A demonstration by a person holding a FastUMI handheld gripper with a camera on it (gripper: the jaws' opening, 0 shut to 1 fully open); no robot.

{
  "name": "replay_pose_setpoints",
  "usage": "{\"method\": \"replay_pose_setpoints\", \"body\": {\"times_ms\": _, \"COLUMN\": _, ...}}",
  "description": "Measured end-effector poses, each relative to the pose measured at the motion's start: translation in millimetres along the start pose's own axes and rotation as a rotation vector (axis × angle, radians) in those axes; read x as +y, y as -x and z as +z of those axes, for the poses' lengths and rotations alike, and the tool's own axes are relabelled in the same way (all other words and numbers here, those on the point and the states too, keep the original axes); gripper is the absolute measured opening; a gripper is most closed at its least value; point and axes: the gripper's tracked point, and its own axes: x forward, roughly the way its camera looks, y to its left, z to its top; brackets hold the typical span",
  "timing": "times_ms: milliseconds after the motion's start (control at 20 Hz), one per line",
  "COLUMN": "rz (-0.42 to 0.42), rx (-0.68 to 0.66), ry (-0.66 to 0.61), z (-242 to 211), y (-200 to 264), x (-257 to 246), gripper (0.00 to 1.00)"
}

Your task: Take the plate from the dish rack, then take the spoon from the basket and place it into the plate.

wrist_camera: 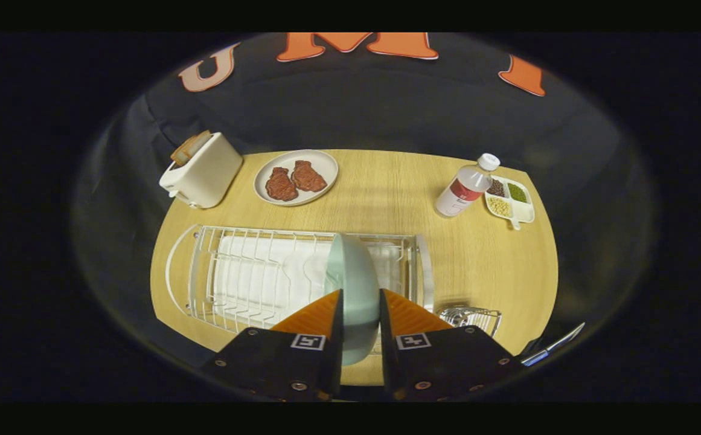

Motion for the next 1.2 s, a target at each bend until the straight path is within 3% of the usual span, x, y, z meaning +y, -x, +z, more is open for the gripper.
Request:
{"method": "replay_pose_setpoints", "body": {"times_ms": 200, "rz": -0.085, "rx": -0.052, "ry": 0.044, "z": 11, "y": 13, "x": -10, "gripper": 0.25}}
{"method": "replay_pose_setpoints", "body": {"times_ms": 450, "rz": -0.130, "rx": -0.139, "ry": 0.042, "z": 34, "y": 41, "x": -17, "gripper": 0.25}}
{"method": "replay_pose_setpoints", "body": {"times_ms": 650, "rz": -0.096, "rx": -0.145, "ry": 0.008, "z": 26, "y": 58, "x": -23, "gripper": 0.13}}
{"method": "replay_pose_setpoints", "body": {"times_ms": 900, "rz": -0.033, "rx": -0.152, "ry": -0.024, "z": -2, "y": 81, "x": -40, "gripper": 0.13}}
{"method": "replay_pose_setpoints", "body": {"times_ms": 1200, "rz": 0.111, "rx": -0.095, "ry": -0.025, "z": -85, "y": 79, "x": -58, "gripper": 0.12}}
